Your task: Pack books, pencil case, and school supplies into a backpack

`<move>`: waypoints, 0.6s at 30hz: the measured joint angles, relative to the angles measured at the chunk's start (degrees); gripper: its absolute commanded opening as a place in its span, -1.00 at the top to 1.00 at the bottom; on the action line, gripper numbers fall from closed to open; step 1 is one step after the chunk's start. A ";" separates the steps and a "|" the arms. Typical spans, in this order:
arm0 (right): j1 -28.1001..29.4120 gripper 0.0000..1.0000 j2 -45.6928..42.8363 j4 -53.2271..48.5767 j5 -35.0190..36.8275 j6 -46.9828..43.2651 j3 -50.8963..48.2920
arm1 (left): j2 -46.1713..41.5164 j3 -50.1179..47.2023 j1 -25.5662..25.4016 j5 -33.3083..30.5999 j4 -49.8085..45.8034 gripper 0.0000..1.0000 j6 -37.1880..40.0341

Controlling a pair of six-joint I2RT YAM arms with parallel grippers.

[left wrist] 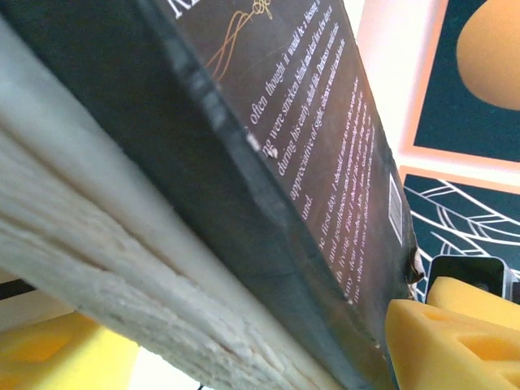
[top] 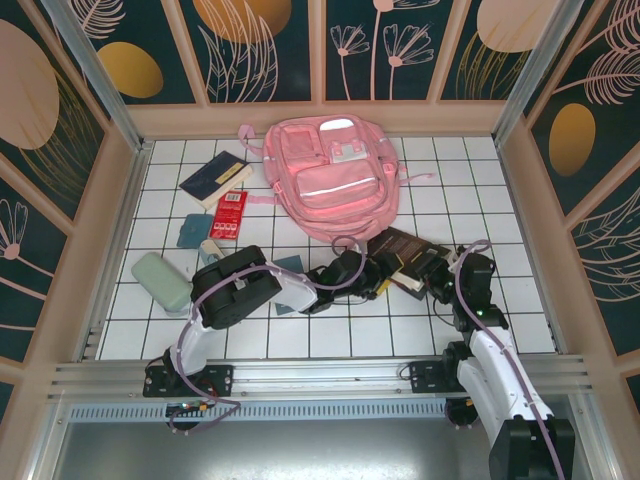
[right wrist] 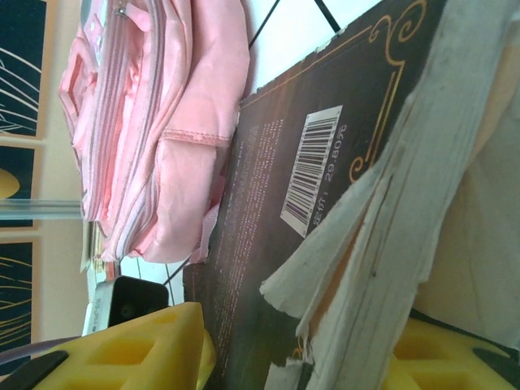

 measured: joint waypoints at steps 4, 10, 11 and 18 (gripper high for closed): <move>0.00 0.08 0.00 0.87 -0.31 0.17 -0.72 | 0.44 -0.85 -0.31 -1.51 2.49 -0.40 -0.50; 0.00 0.07 0.00 0.85 -0.52 0.17 -1.75 | 0.39 -1.49 -0.50 -4.00 2.69 0.07 2.36; 0.00 0.05 0.00 0.83 -0.52 0.17 -1.75 | 0.33 -1.53 -0.52 -4.28 2.67 0.16 2.73; 0.02 -0.18 -0.35 -1.38 -0.31 -0.44 -1.66 | -2.10 -1.77 -0.55 -5.68 1.62 0.82 4.83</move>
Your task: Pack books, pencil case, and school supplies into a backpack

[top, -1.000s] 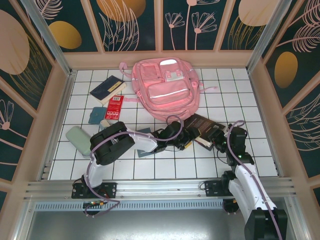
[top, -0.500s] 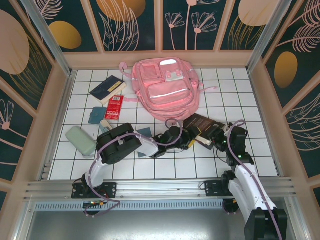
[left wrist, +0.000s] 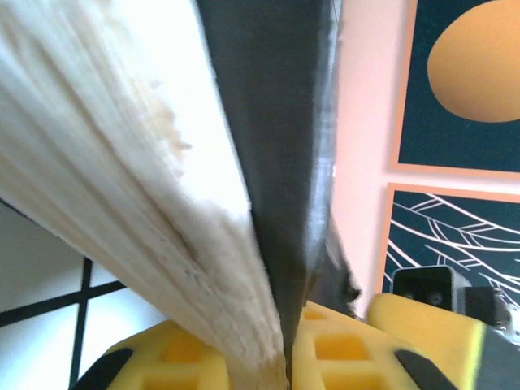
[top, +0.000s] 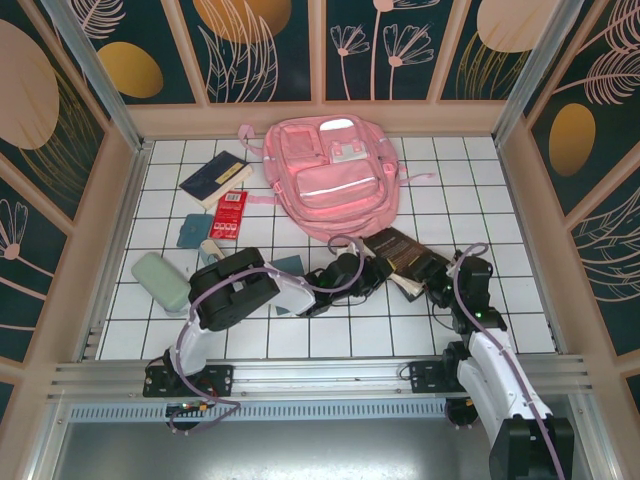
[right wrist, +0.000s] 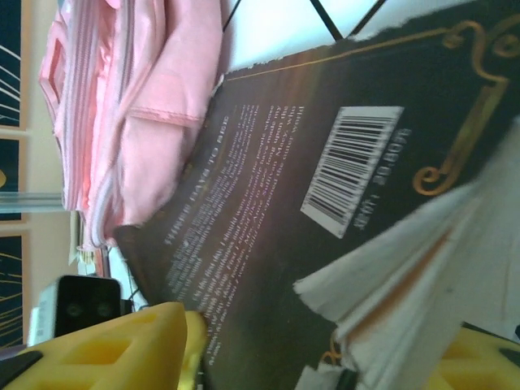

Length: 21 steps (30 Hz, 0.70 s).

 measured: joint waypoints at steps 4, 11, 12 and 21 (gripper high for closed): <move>0.33 -0.24 -2.93 -3.67 1.33 -1.16 1.09 | -3.26 0.04 -0.92 -1.64 -4.46 0.83 2.95; 0.31 -0.31 -10.16 -9.88 7.34 -1.60 2.82 | -8.52 3.82 -2.38 -7.02 -15.89 0.83 11.43; 0.22 -0.32 -10.82 -10.45 8.15 -1.62 3.02 | -8.90 4.48 -2.49 -7.63 -17.49 0.82 12.66; 0.09 -0.43 -11.54 -11.47 9.11 -1.95 4.00 | -11.56 8.28 -3.37 -13.73 -29.35 0.98 26.75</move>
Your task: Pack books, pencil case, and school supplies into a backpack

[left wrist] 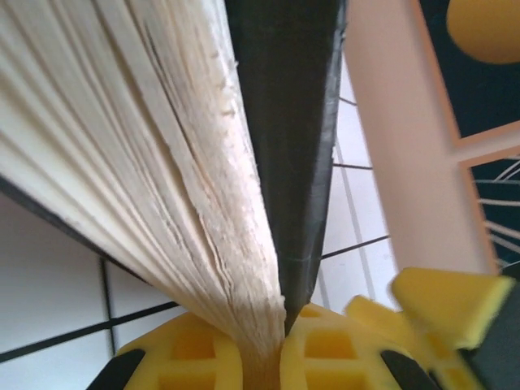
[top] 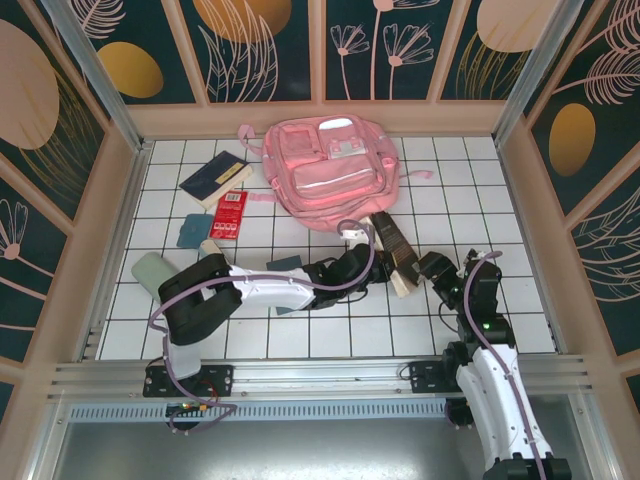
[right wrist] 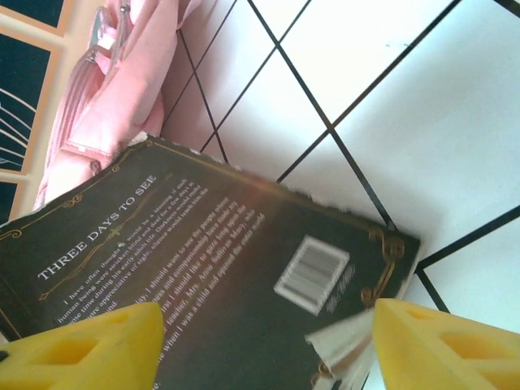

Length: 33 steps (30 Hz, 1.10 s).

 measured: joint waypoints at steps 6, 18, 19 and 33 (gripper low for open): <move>-0.04 -0.57 0.92 1.29 0.33 -1.03 0.52 | -4.09 0.00 -0.07 -2.62 -5.77 1.00 9.35; -0.04 -0.64 6.84 8.00 -1.70 -2.73 0.55 | -13.00 -4.31 0.87 6.64 -1.75 1.00 18.95; -0.04 -0.64 6.84 8.70 -2.29 -2.75 0.55 | -13.44 -4.74 1.11 7.58 -1.42 1.00 19.85; -0.15 -0.65 13.94 31.93 -20.94 -2.69 -0.37 | -19.02 -8.96 13.88 27.63 -0.59 1.00 26.86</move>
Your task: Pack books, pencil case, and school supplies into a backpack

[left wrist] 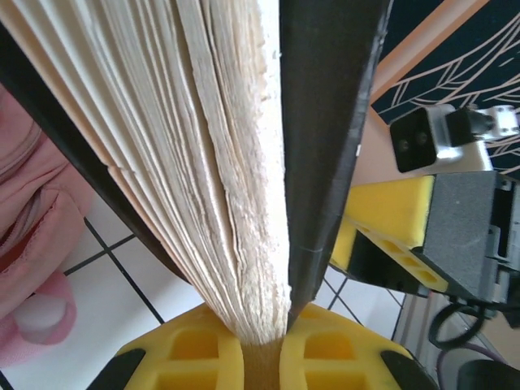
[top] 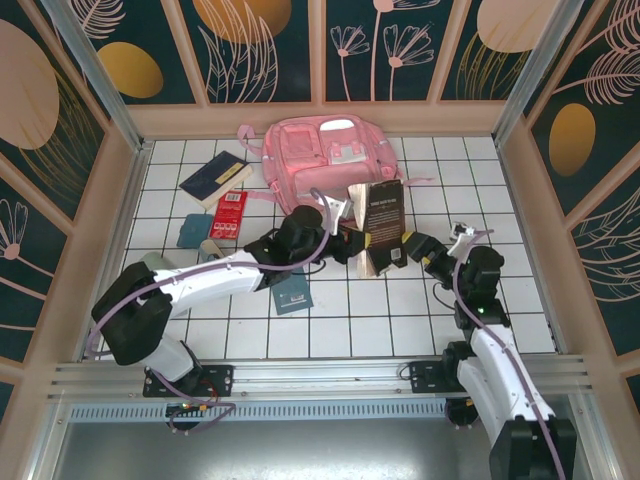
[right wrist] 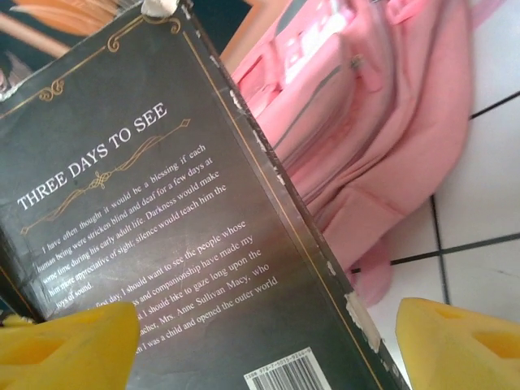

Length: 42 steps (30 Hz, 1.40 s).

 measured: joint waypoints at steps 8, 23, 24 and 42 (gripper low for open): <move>0.00 -0.57 11.98 15.47 -9.55 2.23 -1.20 | -1.18 -3.87 6.16 10.80 4.96 1.00 -3.54; 2.23 0.04 21.03 34.95 -17.33 9.51 -1.29 | 1.55 -4.31 10.78 24.04 19.34 1.00 -14.53; 2.82 0.15 21.07 35.89 -17.64 9.97 -1.29 | 2.36 -4.31 10.78 24.48 20.26 1.00 -15.30; -2.05 1.00 7.17 23.67 -12.87 9.51 -1.99 | 3.45 2.03 12.22 15.13 4.20 -0.39 -4.35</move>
